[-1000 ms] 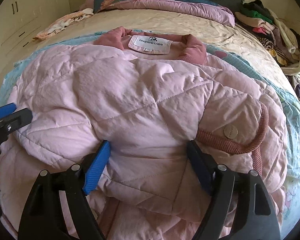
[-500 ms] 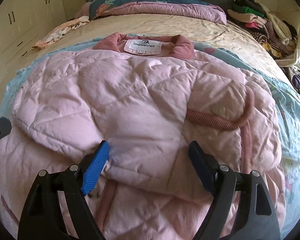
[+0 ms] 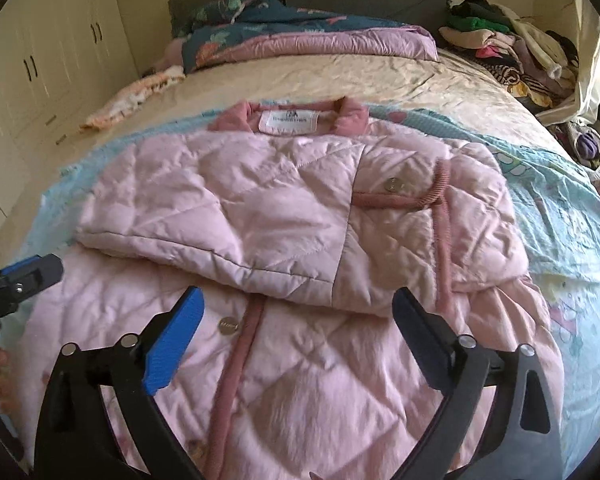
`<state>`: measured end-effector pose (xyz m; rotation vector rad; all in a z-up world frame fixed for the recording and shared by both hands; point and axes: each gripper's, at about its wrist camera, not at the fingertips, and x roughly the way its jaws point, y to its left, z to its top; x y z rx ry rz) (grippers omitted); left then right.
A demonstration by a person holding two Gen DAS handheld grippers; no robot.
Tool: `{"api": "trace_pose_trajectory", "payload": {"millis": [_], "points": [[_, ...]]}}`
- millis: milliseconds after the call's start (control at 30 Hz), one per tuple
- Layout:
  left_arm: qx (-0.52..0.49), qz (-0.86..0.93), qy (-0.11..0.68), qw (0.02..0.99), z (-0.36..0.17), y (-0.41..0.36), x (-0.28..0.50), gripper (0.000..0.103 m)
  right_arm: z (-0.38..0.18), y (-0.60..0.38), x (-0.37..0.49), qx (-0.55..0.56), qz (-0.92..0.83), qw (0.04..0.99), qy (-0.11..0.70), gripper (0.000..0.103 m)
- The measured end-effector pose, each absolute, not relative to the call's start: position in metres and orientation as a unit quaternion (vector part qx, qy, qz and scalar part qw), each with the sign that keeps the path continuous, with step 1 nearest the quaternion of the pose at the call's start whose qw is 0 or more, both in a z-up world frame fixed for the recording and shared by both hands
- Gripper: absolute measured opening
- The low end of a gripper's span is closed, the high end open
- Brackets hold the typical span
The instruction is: Fold large clothes
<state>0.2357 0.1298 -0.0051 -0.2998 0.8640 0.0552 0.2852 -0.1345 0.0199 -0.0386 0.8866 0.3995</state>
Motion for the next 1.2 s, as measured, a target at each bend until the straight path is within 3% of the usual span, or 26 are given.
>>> {"api": "trace_pose_trajectory", "payload": {"millis": [1200], "points": [[-0.125,0.004,0.341,0.932,0.067,0.098,0.155,0.095,0.124,-0.194,0.177,0.025,0.192,0.926,0.324,0.099]]}}
